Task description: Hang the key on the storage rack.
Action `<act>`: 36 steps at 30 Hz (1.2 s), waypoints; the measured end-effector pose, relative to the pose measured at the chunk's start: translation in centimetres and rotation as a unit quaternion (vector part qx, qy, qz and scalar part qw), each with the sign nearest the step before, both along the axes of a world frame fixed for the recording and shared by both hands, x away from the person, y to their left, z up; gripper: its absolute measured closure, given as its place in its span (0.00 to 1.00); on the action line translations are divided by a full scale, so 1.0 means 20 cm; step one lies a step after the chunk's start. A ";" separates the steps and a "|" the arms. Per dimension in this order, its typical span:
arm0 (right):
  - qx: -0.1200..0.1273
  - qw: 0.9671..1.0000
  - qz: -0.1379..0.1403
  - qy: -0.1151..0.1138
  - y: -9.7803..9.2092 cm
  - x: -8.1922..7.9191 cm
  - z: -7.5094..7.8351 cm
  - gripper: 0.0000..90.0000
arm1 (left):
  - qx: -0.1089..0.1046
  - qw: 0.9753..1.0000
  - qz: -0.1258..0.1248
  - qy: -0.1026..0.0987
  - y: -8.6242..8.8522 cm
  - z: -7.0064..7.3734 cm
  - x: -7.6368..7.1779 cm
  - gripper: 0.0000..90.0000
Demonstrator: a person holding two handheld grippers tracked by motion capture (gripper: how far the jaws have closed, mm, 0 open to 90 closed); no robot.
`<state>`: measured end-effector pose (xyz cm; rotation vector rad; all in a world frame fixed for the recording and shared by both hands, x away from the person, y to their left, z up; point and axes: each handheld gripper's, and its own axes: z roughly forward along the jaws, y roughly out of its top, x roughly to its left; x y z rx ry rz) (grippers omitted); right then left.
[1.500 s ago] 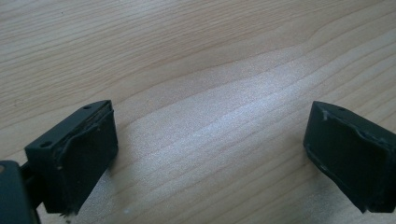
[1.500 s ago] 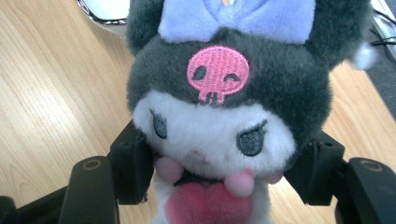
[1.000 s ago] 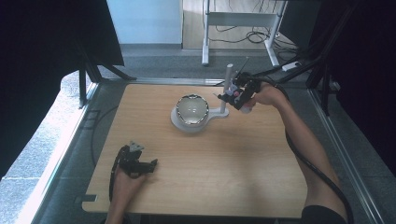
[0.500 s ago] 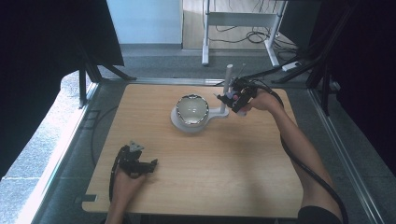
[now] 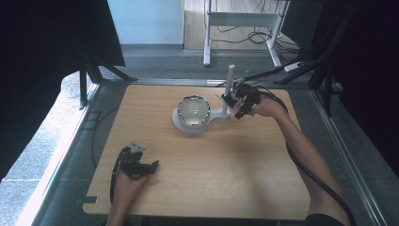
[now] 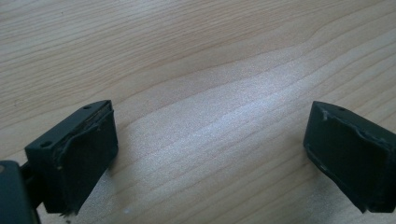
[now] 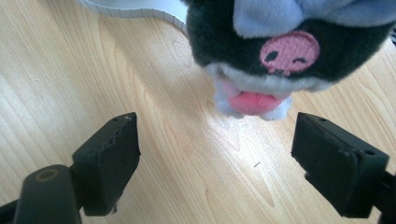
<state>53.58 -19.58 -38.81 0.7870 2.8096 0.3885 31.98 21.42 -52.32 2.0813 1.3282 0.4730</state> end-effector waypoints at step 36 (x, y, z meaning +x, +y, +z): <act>0.051 0.998 -0.005 -0.037 -0.15 -0.27 0.04 0.14 | 0.001 1.000 0.000 0.000 0.00 0.00 0.00 0.03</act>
